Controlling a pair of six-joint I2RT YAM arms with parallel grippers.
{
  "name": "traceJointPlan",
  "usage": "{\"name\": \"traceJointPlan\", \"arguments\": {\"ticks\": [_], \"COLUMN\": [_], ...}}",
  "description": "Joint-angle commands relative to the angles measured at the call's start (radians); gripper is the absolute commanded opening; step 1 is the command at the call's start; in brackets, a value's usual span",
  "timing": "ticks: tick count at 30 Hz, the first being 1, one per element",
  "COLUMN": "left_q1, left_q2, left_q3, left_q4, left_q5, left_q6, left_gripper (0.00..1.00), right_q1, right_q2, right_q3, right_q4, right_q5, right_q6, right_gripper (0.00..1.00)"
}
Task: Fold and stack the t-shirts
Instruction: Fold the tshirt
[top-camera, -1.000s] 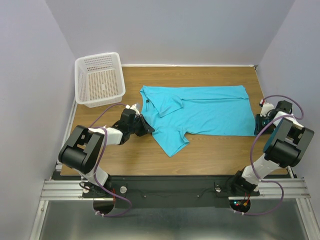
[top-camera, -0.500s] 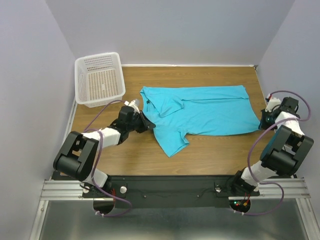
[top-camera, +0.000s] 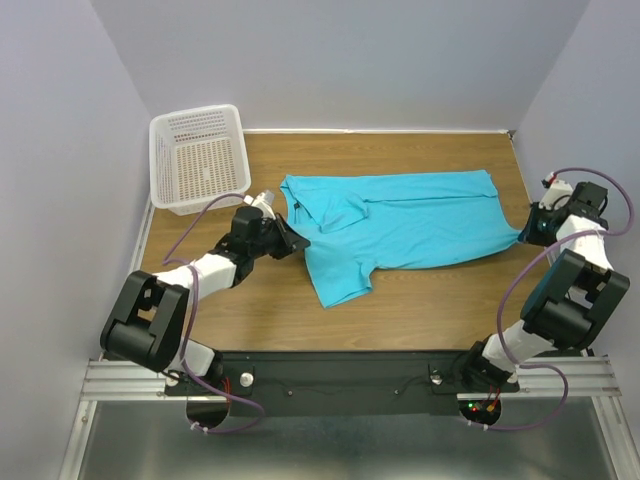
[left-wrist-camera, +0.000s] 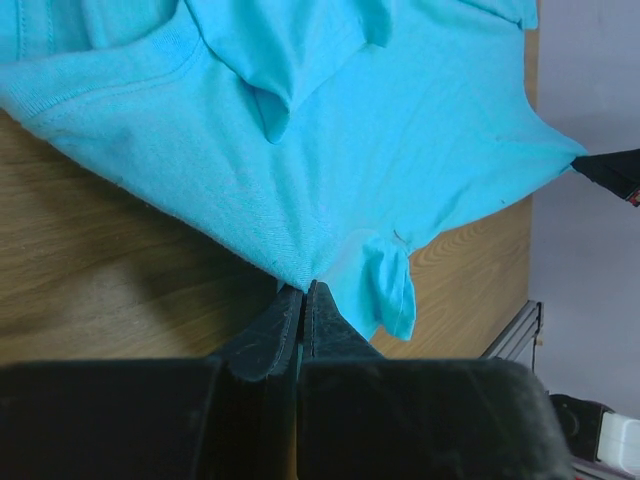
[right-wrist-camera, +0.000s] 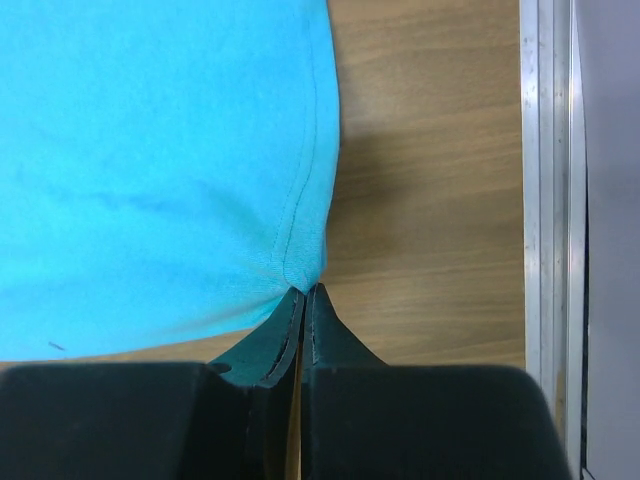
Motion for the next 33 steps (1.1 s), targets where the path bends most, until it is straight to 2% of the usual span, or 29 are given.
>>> {"name": "traceJointPlan", "arguments": {"ticks": [1, 15, 33], "left_q1": [0.029, 0.077, 0.108], "left_q2": [-0.06, -0.06, -0.088], "left_q3": [0.042, 0.006, -0.006], "left_q4": [0.016, 0.008, 0.022], "left_q5": [0.026, 0.061, 0.11], "left_q6": [-0.008, 0.0, -0.035], "left_gripper": [0.0, 0.0, 0.0], "right_q1": [-0.008, -0.008, -0.008], "right_q2": [0.026, 0.145, 0.184], "right_q3": [0.087, 0.18, 0.236], "right_q4": [0.02, 0.025, 0.025], "right_q5": [-0.044, -0.089, -0.124], "right_q6": [0.054, 0.119, 0.145], "right_gripper": [0.01, 0.01, 0.01]}}
